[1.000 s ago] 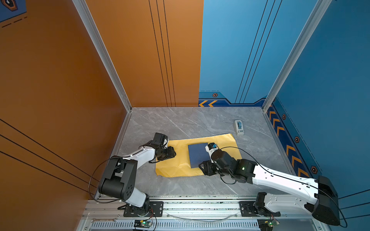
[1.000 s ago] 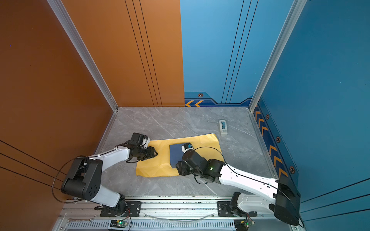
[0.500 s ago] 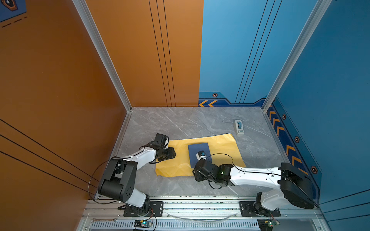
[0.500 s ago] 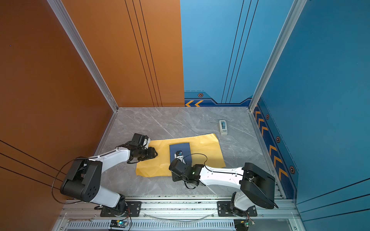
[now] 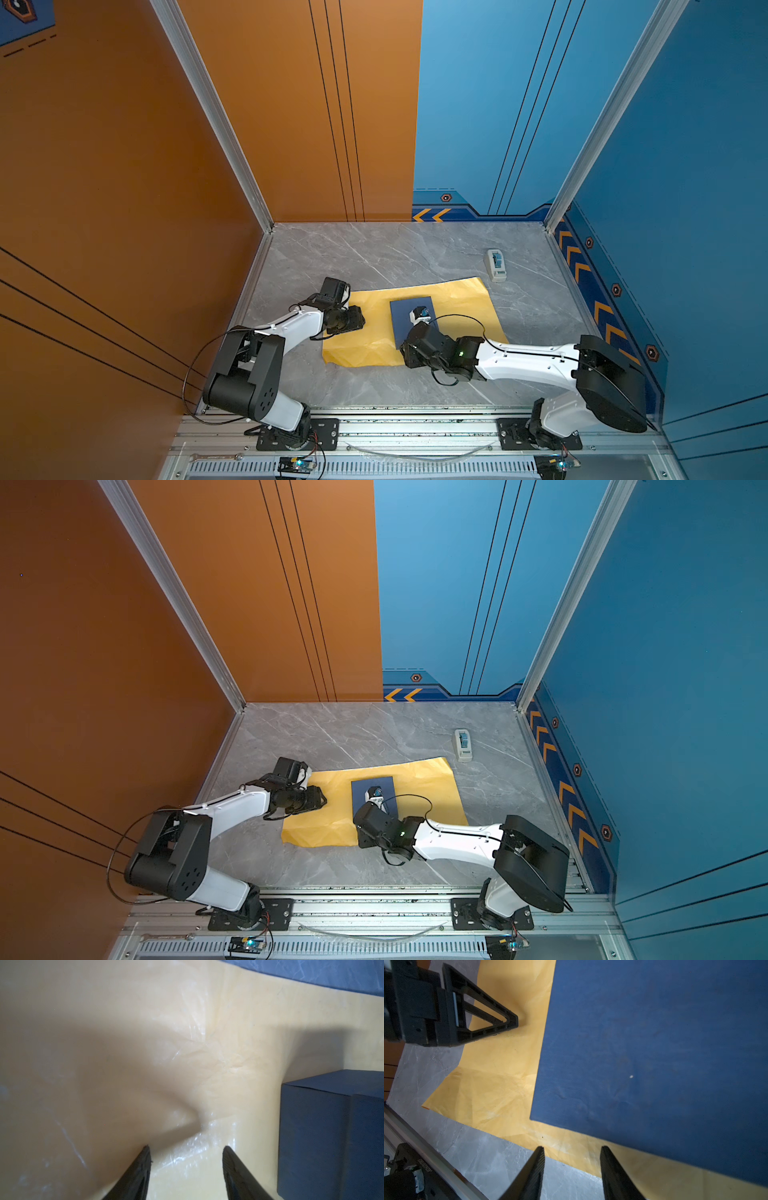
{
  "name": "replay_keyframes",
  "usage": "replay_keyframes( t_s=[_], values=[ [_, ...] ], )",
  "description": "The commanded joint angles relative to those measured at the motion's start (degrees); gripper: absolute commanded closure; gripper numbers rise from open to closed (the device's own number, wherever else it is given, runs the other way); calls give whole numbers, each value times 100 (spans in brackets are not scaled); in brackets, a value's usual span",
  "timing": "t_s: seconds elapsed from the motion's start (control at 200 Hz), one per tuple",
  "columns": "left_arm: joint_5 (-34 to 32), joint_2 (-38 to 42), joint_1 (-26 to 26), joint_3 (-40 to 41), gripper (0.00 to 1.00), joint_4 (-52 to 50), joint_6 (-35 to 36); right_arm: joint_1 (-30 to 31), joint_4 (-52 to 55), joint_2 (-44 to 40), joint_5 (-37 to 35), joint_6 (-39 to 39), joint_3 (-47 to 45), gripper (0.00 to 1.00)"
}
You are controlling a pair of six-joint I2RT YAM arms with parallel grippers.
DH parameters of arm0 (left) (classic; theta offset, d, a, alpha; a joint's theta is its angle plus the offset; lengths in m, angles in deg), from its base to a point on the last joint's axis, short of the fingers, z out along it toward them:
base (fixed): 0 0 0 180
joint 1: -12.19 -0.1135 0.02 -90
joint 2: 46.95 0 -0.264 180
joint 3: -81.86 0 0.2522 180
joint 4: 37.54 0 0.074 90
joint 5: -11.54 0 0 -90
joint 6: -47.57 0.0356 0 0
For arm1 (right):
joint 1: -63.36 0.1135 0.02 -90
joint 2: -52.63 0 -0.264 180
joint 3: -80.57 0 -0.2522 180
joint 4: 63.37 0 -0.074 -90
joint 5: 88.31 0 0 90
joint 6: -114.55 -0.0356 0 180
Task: Wrap a gift box in wrapping paper
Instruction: Move the gift box onto the wrapping paper.
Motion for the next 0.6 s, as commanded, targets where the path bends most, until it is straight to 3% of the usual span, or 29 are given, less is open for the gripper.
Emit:
replay_keyframes(
  t_s=[0.0, 0.596],
  values=[
    [-205, 38, 21, 129, 43, -337, 36, -46, -75, 100, -91, 43, -40, 53],
    [-238, 45, 22, 113, 43, -363, 63, -257, -194, 188, -15, 161, 5, 53]
  ],
)
